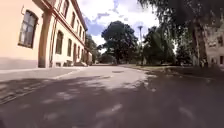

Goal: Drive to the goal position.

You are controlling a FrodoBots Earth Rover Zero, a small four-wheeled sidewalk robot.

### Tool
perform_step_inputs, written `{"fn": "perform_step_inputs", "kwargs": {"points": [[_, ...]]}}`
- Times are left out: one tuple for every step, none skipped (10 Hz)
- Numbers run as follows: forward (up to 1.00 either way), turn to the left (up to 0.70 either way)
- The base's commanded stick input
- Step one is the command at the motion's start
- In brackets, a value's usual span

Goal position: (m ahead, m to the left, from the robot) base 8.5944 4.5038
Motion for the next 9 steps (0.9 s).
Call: {"fn": "perform_step_inputs", "kwargs": {"points": [[0.85, 0.01], [0.85, 0.01], [0.85, 0.01], [0.85, 0.01], [0.85, 0.01], [0.85, 0.01], [0.85, 0.01], [0.85, 0.01], [0.85, 0.01]]}}
